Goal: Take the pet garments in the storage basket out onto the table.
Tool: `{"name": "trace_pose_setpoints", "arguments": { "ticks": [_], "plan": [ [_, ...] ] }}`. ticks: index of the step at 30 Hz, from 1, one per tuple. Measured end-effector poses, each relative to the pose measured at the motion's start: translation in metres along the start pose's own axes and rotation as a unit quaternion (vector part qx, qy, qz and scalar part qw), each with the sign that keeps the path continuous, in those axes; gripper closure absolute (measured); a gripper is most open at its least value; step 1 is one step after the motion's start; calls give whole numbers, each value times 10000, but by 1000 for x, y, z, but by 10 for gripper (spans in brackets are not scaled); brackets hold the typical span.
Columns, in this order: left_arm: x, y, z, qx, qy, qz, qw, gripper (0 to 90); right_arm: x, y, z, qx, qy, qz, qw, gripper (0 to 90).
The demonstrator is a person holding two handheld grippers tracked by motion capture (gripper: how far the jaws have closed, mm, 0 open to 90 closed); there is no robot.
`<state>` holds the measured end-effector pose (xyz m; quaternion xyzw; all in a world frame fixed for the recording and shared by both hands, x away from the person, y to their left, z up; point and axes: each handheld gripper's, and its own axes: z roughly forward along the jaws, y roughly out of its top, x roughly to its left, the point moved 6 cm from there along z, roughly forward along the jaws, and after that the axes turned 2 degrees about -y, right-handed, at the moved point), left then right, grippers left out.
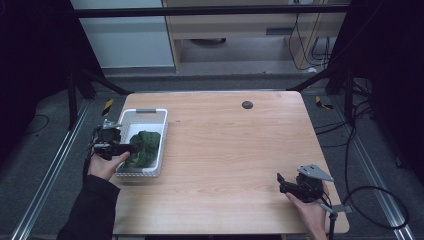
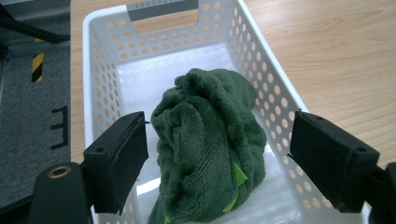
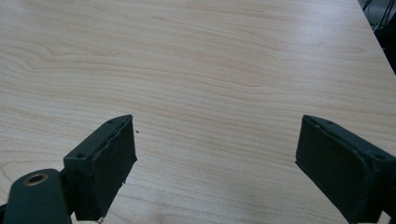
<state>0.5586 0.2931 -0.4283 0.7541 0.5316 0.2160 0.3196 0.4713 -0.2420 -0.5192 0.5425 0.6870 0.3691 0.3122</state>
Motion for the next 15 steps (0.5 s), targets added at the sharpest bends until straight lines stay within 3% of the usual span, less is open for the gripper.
{"name": "trace_pose_setpoints", "arguments": {
  "ticks": [15],
  "plan": [
    [6, 2, 16, 304, 53, 6, 9995, 180, 1, -1, 1, 66, 33, -25, 10000, 117]
  ]
}}
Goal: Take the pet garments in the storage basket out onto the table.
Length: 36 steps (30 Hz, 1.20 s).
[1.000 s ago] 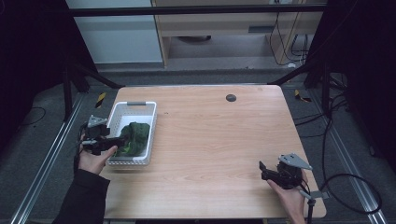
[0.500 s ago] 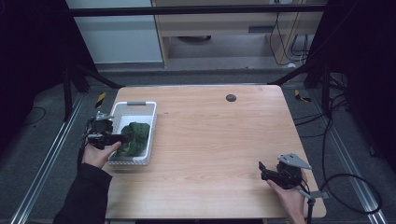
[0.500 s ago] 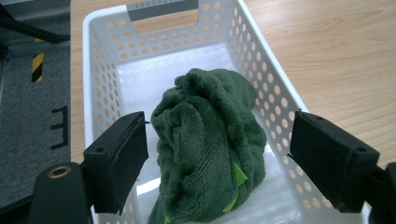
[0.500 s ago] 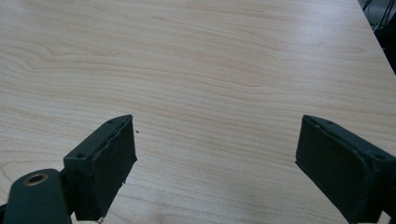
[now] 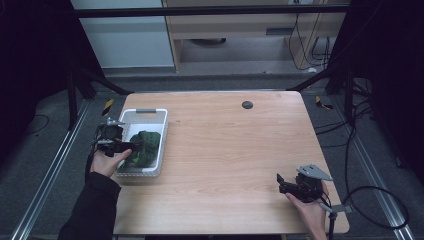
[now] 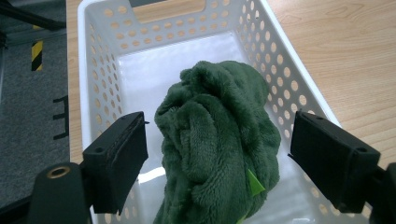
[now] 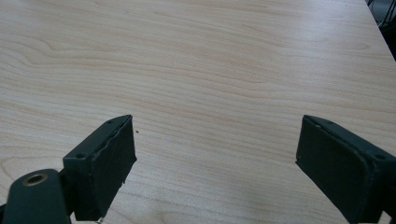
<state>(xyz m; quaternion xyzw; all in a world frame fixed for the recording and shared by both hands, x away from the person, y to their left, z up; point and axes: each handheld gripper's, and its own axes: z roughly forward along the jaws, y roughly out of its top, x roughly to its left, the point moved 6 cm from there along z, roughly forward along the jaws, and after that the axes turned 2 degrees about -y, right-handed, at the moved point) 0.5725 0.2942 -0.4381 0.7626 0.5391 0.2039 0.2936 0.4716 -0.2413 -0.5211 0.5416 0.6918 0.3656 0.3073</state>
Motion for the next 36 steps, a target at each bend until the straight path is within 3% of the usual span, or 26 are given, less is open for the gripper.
{"name": "trace_pose_setpoints", "arguments": {
  "ticks": [13, 19, 36],
  "plan": [
    [-2, 9, 14, 295, 18, 47, 9996, 172, 1, -1, 1, 66, 39, 16, 10000, 115],
    [-2, 7, 22, 486, 38, 115, 9987, 165, 2, -2, 2, 90, 61, 11, 9999, 114],
    [4, -5, 40, 925, -43, 50, 9957, 201, 2, -3, 4, 153, 84, -35, 9998, 114]
  ]
}}
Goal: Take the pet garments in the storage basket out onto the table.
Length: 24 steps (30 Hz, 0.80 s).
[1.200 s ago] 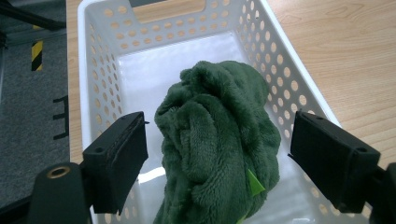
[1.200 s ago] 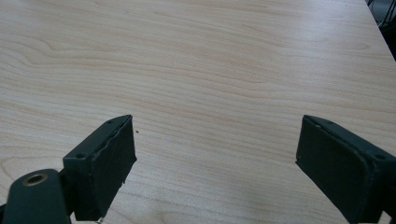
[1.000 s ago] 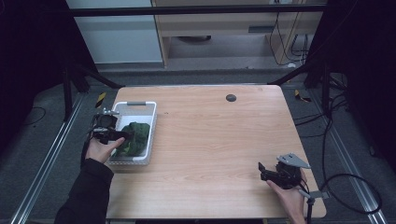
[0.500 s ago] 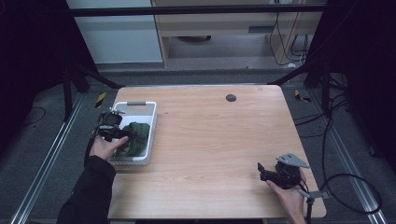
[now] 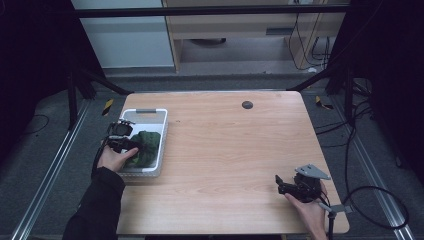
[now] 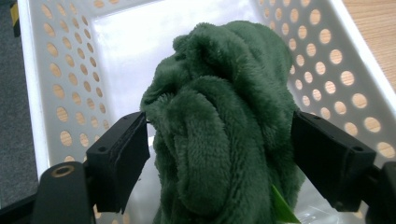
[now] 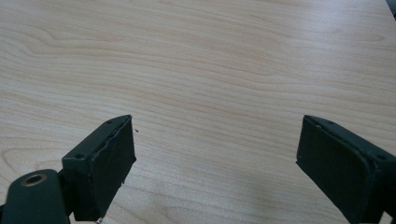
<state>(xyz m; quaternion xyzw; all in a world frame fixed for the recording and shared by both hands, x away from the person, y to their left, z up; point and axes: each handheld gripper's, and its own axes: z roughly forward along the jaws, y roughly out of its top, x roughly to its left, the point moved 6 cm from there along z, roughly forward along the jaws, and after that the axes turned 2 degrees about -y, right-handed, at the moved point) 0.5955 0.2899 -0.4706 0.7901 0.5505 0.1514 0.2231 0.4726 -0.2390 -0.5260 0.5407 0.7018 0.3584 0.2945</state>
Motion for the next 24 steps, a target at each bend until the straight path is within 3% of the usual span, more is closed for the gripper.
{"name": "trace_pose_setpoints", "arguments": {
  "ticks": [7, 12, 24],
  "plan": [
    [-2, -1, 6, 103, -79, -15, 9999, 265, 1, 0, 0, 19, 26, -2, 10000, 114],
    [-3, -2, 11, 237, -26, 23, 9997, 315, 1, -1, 1, 44, 28, -28, 10000, 112],
    [0, -4, 12, 358, -133, -199, 9991, 540, 0, -1, 1, 60, 42, -18, 10000, 111]
  ]
}}
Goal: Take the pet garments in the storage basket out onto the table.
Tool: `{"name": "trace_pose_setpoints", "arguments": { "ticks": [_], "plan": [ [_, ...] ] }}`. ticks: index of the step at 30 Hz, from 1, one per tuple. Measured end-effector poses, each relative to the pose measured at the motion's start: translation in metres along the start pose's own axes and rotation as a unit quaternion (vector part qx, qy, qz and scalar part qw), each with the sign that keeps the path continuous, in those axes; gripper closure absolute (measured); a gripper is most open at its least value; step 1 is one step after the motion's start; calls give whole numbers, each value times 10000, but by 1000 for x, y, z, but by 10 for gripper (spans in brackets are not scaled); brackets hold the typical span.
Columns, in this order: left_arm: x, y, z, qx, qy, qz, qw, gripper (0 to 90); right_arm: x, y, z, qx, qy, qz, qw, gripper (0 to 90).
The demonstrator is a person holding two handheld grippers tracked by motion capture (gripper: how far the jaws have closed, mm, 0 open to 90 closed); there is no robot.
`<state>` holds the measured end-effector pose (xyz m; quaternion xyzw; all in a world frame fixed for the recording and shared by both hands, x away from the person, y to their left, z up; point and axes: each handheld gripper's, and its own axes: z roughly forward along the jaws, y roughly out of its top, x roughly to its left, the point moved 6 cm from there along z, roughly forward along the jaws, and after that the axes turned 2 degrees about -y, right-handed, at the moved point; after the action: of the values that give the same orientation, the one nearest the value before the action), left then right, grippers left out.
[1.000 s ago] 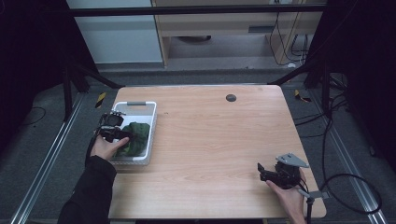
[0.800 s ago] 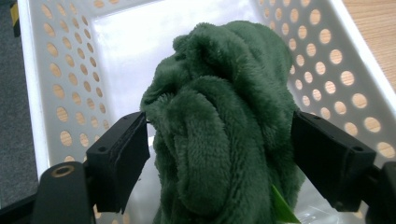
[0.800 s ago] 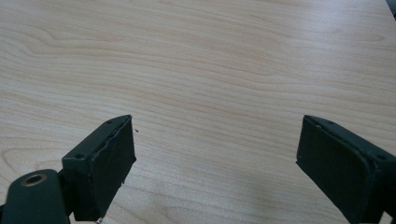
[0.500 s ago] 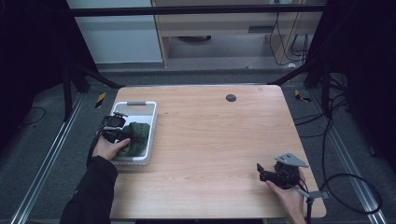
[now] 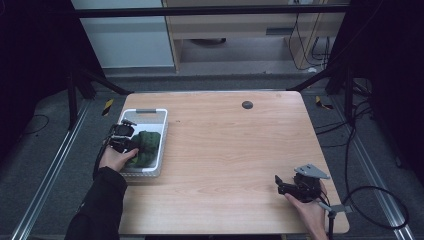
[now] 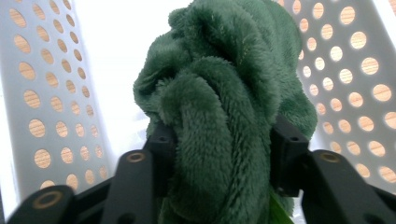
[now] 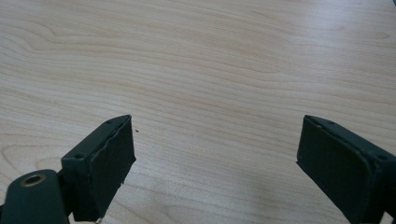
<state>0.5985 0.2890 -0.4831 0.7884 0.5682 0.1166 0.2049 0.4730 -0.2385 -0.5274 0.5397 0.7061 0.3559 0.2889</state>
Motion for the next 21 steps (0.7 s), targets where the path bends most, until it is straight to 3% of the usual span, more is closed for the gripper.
{"name": "trace_pose_setpoints", "arguments": {
  "ticks": [10, 21],
  "plan": [
    [-3, 0, -5, 16, -12, 128, 9999, 656, -1, -1, 0, 18, 16, 9, 10000, 111],
    [2, 2, -29, -396, -97, 146, 9991, 672, -1, 0, 0, 2, 12, 16, 10000, 111]
  ]
}}
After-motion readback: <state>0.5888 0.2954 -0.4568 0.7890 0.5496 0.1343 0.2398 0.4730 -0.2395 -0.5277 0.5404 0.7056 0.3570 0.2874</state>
